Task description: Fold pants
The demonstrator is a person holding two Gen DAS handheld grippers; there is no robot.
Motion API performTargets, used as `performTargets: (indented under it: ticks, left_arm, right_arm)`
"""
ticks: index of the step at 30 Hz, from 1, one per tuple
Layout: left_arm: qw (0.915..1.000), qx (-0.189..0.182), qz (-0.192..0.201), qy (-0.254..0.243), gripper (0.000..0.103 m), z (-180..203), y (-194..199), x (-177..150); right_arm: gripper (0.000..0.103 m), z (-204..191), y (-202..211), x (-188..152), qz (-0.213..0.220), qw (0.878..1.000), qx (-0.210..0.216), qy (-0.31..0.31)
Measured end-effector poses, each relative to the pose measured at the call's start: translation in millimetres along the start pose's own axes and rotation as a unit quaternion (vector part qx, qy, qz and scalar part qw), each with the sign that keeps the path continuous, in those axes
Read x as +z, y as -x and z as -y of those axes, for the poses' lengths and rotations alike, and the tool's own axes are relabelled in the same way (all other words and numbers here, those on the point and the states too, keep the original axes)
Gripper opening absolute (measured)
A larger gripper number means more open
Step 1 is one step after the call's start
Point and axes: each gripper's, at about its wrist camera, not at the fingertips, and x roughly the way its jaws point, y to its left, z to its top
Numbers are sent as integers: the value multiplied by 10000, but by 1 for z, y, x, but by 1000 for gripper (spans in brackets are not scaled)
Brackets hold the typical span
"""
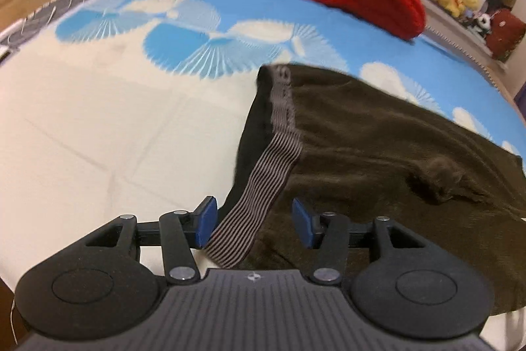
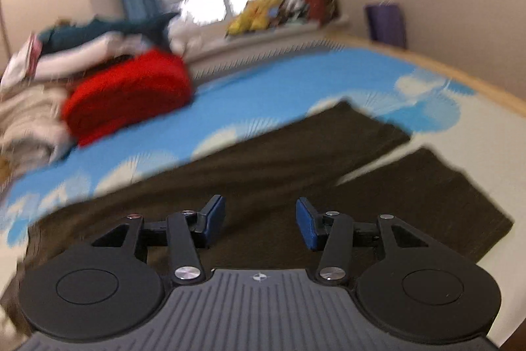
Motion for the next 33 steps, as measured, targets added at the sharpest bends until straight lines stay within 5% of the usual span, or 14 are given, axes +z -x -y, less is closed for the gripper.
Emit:
performTargets:
  ticks: [4, 10, 17, 26, 30, 33]
  left_arm:
    - [9994, 2, -360, -3, 75, 3, -17, -2]
    - [9975, 150, -636, -258, 80, 10, -36, -5]
    - [9918, 491, -1143, -285, 74, 4, -62, -9]
    - [9916, 441, -1202, -200, 71, -3, -67, -8]
    - [9891, 413, -1391, -266, 34, -2, -73, -13]
    - [9876, 560, -1316, -654, 30, 6, -69, -15]
  right_arm:
    - [50, -12, -19, -18, -588, 9976, 107, 351]
    - [51, -23, -45, -41, -1565, 9853, 234, 644]
    - [51, -17, -62, -59, -2003, 9761, -500, 686]
    - [51, -11, -64, -65, -2112, 9739, -575, 607]
    - [51, -10, -62, -65, -2127, 9737, -604, 556]
    - [51, -13, -65, -63, -2100, 9742, -594, 576]
